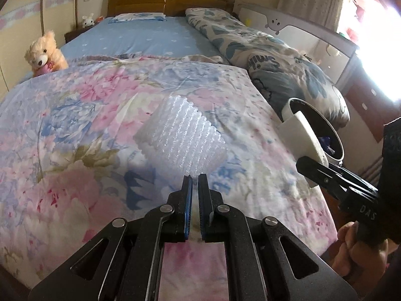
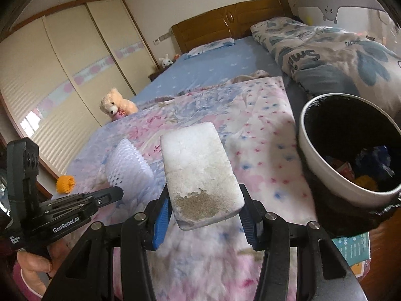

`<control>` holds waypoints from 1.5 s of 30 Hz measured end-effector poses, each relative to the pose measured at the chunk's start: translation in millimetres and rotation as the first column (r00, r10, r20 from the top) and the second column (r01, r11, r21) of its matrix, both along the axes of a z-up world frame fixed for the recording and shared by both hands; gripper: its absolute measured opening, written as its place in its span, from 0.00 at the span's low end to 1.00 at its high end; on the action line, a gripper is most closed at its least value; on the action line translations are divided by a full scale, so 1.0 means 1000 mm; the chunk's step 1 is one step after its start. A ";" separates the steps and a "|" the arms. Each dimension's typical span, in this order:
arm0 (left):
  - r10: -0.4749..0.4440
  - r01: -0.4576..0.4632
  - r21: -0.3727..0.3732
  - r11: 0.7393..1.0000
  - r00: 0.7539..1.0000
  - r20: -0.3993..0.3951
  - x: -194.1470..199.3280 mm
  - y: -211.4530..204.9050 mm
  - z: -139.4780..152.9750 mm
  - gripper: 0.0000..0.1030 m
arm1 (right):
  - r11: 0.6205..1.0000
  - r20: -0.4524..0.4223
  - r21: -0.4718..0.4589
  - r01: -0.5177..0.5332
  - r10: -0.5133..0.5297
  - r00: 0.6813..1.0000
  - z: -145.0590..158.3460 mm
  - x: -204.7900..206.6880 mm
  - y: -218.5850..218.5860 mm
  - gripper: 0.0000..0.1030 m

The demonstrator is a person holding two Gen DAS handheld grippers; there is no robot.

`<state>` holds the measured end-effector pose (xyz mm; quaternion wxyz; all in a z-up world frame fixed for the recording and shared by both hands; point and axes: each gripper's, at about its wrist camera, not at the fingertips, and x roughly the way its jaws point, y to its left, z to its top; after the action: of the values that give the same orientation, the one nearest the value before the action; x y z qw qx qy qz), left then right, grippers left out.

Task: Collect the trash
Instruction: 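Carry both held items from the quilt toward the white bin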

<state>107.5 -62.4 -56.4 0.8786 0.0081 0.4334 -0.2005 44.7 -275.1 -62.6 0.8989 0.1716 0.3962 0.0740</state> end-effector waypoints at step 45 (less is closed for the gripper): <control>-0.153 0.153 0.037 0.988 0.988 0.008 -0.030 -0.069 0.006 0.04 | 0.995 0.028 0.001 0.097 -0.097 0.995 0.007 -0.044 -0.049 0.49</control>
<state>78.0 -131.2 -50.4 0.8627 0.0582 0.4301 -0.2596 0.6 -324.2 -55.1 0.9070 0.1892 0.3747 0.0325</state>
